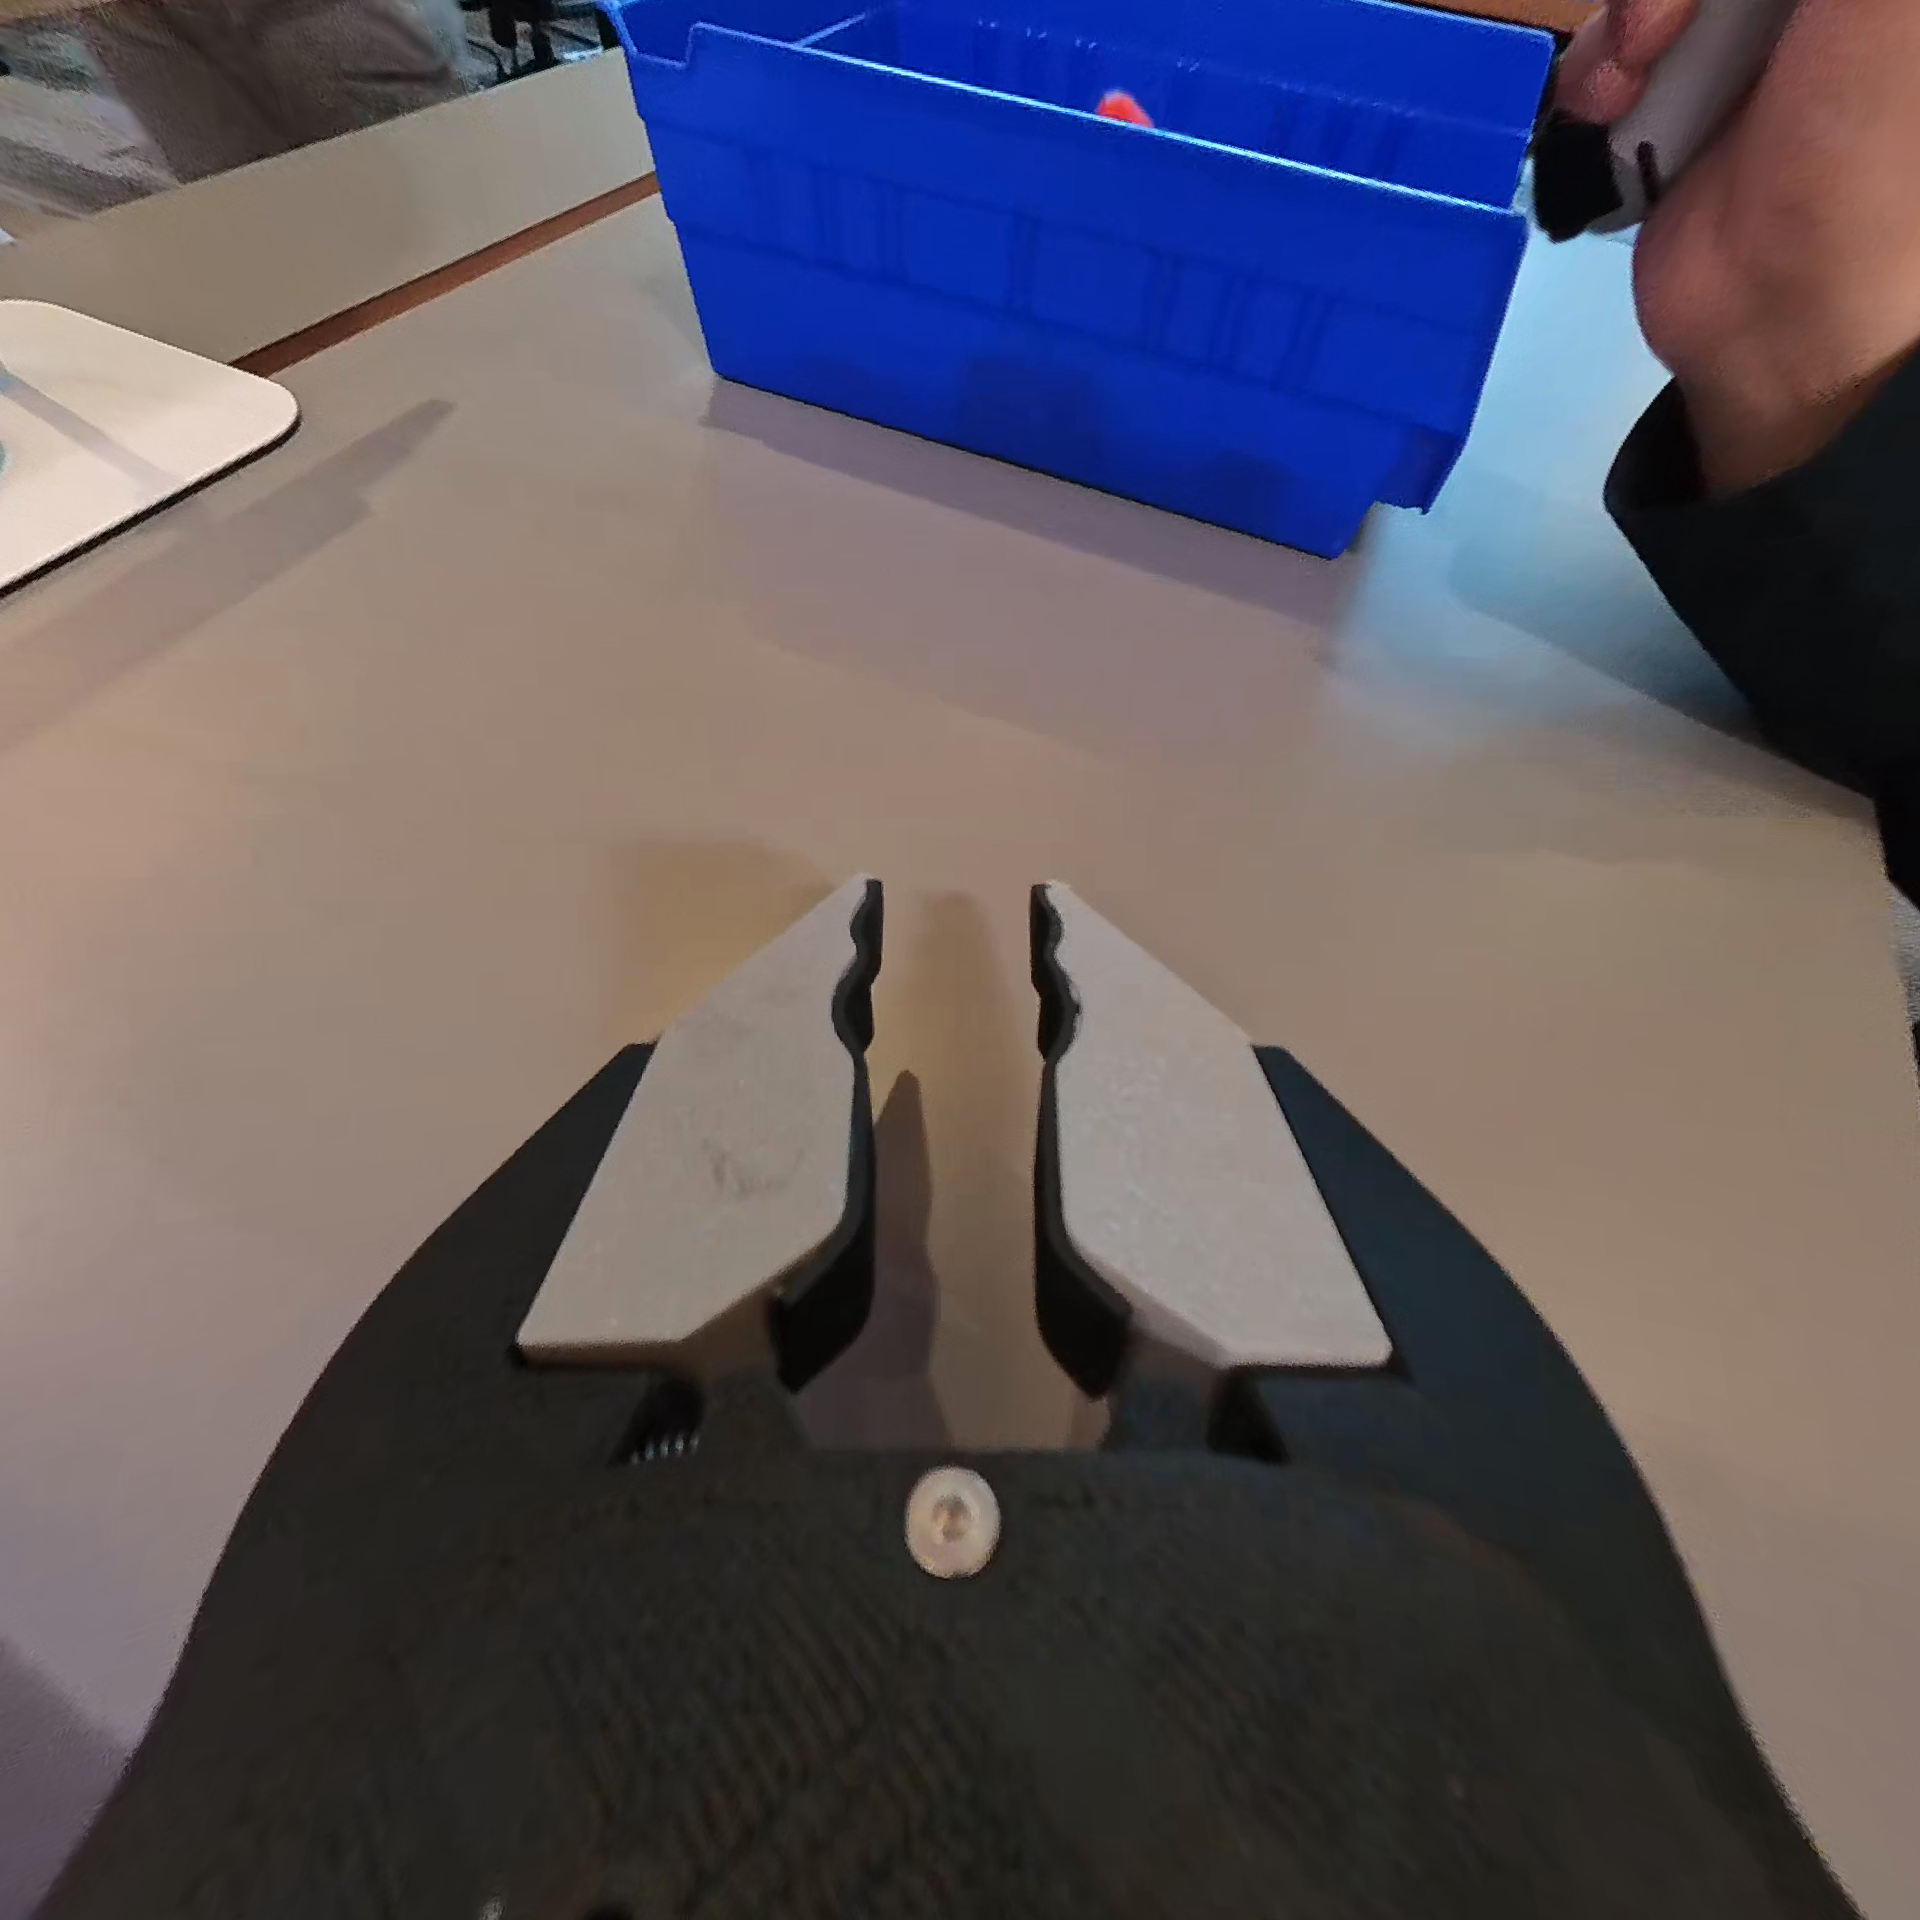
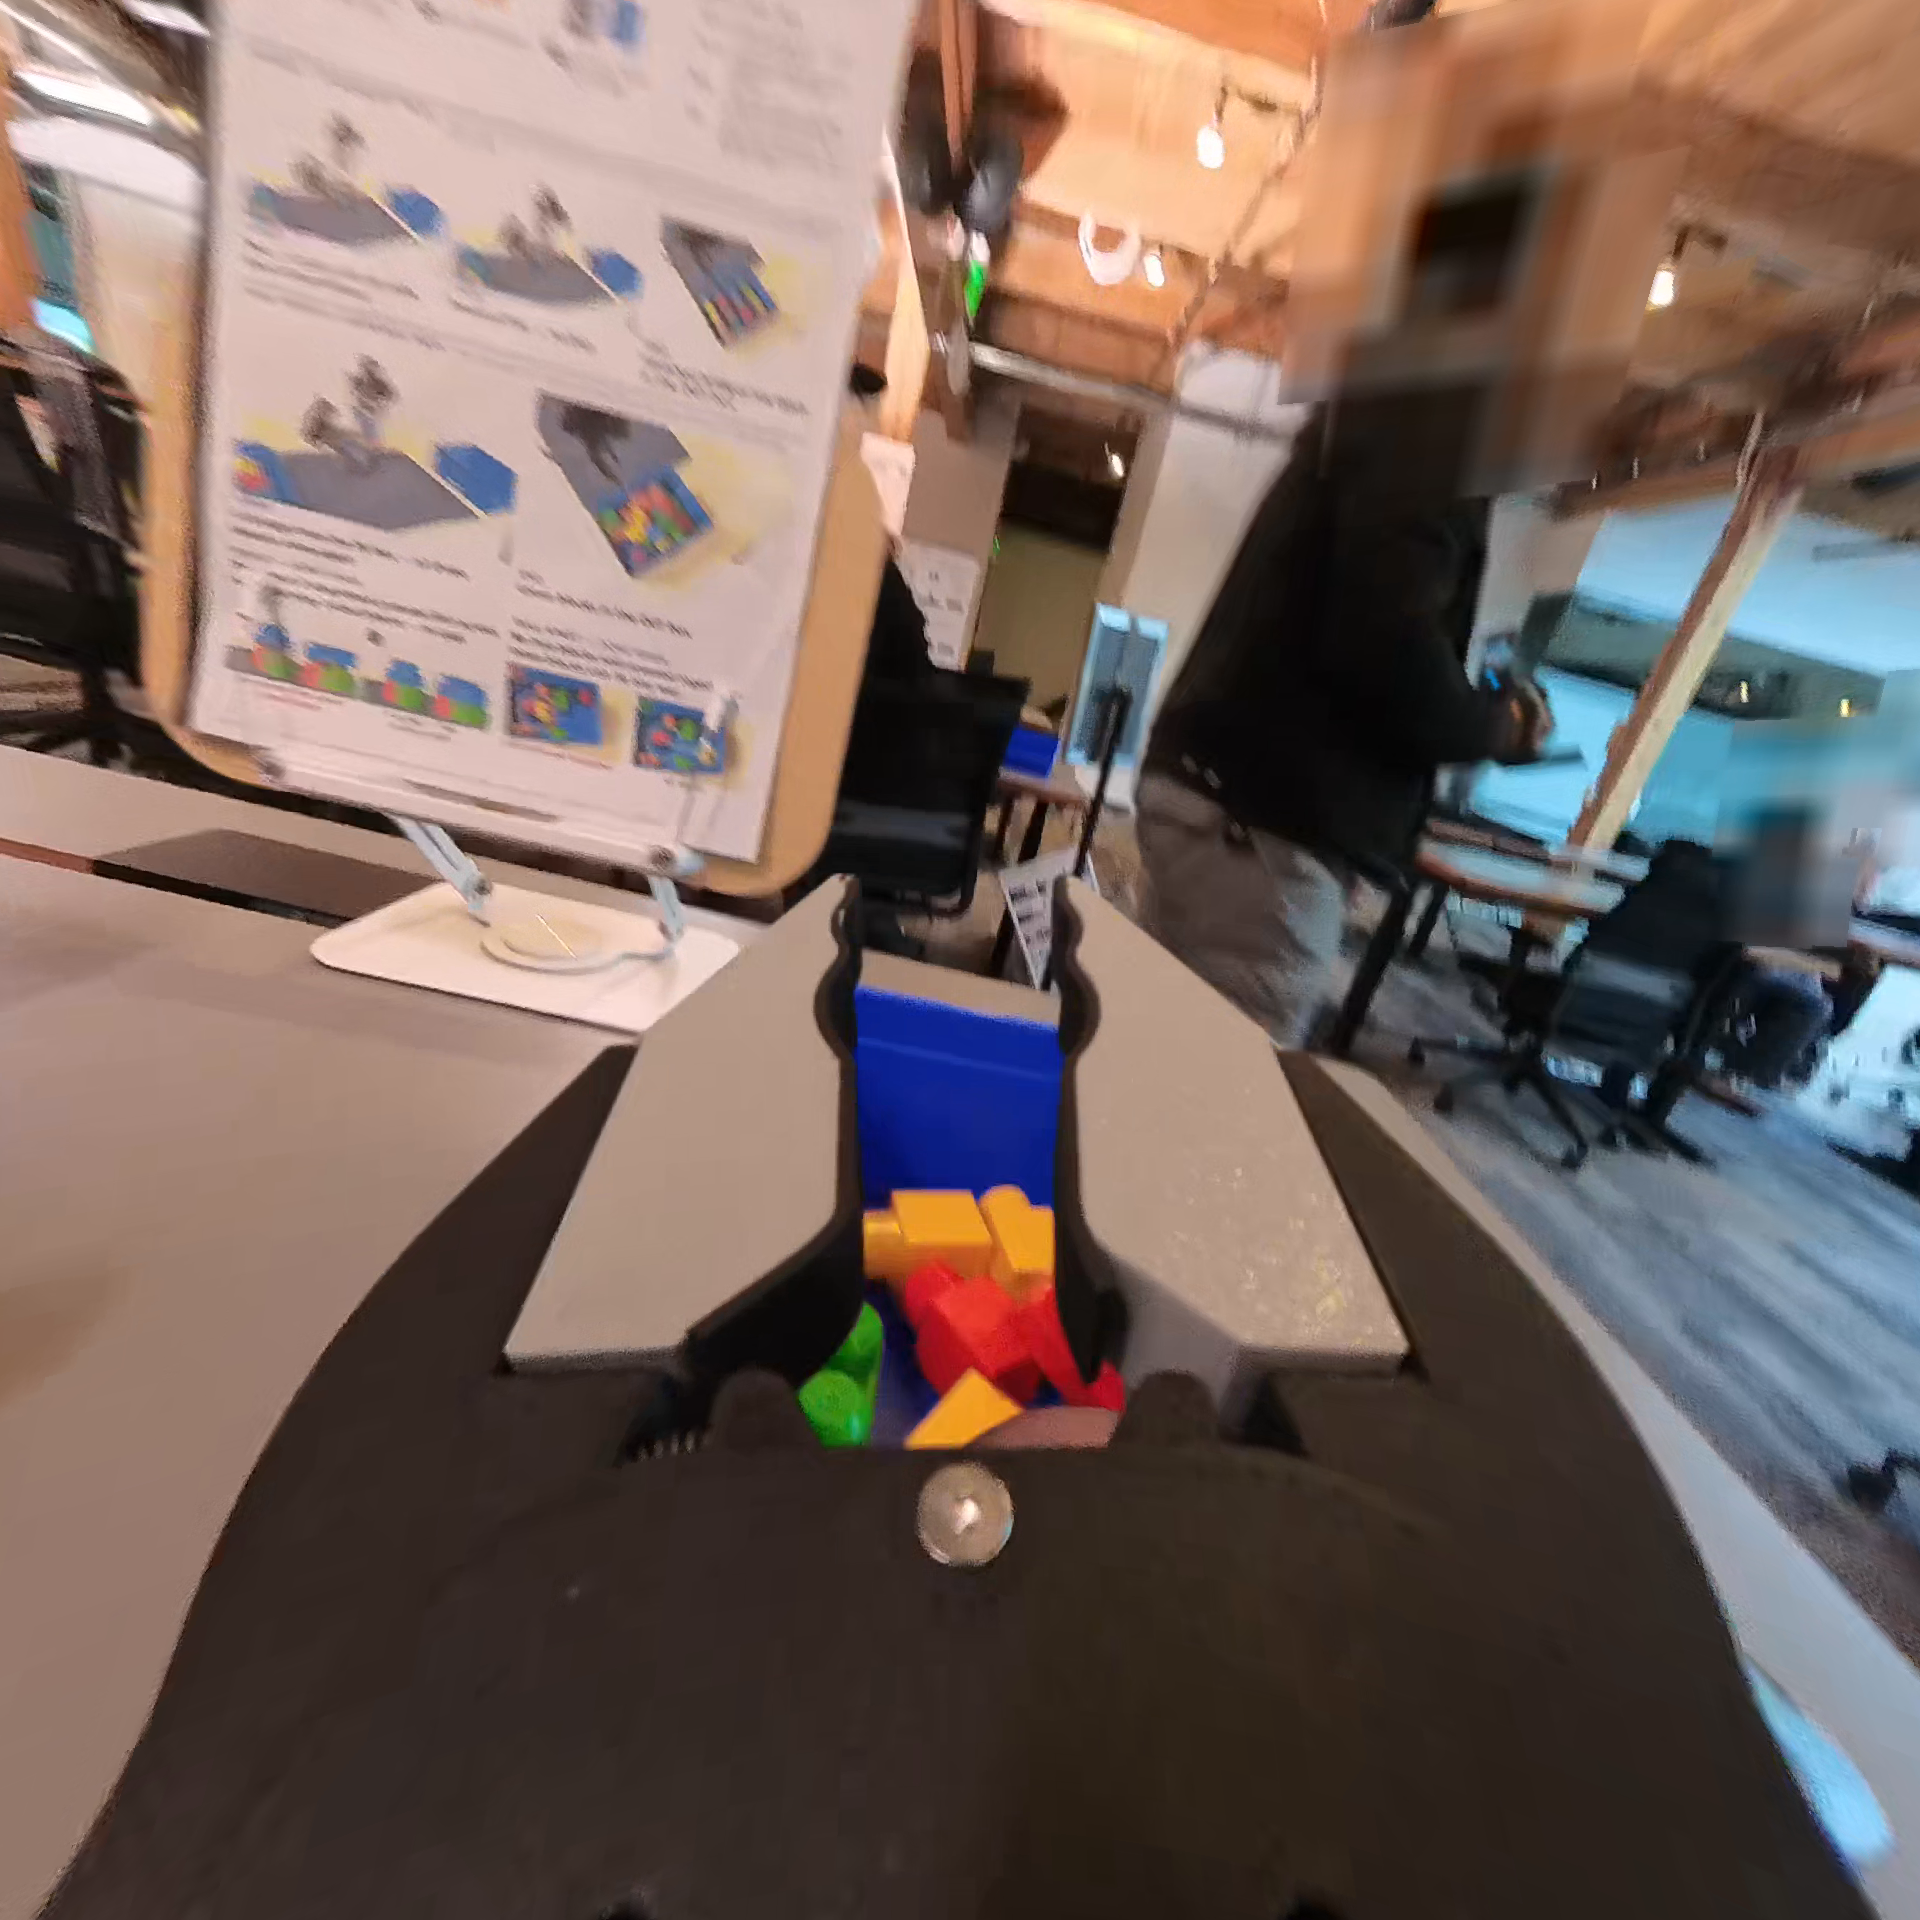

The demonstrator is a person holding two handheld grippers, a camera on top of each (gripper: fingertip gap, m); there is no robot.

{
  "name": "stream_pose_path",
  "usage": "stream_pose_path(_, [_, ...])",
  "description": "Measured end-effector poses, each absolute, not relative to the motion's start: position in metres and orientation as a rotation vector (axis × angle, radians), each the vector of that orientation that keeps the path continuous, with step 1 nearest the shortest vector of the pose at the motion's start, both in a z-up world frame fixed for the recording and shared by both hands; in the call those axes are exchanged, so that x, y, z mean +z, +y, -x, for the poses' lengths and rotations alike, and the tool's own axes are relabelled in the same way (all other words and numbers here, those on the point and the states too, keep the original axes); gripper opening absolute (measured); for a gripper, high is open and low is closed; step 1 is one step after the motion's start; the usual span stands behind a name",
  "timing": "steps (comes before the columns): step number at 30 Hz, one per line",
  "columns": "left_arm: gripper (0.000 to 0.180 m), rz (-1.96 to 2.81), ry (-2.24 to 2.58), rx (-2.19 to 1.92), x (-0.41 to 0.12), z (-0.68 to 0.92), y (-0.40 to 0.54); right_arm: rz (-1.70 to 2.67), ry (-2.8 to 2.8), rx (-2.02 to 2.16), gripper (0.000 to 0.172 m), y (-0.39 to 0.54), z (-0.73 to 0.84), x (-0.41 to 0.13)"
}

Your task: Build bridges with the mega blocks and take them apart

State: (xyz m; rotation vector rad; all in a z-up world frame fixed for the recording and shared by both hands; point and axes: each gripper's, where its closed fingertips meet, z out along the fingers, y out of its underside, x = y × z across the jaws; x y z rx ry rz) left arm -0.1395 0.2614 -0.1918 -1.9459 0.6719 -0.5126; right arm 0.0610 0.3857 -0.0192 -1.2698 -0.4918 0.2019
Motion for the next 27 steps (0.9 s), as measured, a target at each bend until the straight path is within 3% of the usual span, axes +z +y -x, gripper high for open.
stream_pose_path(5, [0.025, 1.953, 0.674, -0.462, -0.193, 0.143, 0.264, 1.078, -0.657, 0.334, 0.028, 0.335, -0.004, -0.009])
stream_pose_path(13, [0.022, 1.972, 0.756, -0.310, -0.203, 0.144, 0.264, 1.043, -0.914, 0.389, 0.023, 0.295, 0.070, -0.042])
stream_pose_path(20, [0.022, 1.981, 0.757, -0.271, -0.206, 0.147, 0.266, 1.454, -1.091, 0.589, 0.055, 0.316, 0.109, -0.126])
stream_pose_path(27, [0.023, 1.978, 0.731, -0.265, -0.204, 0.150, 0.266, 1.543, -1.262, 0.549, 0.058, 0.314, 0.125, -0.172])
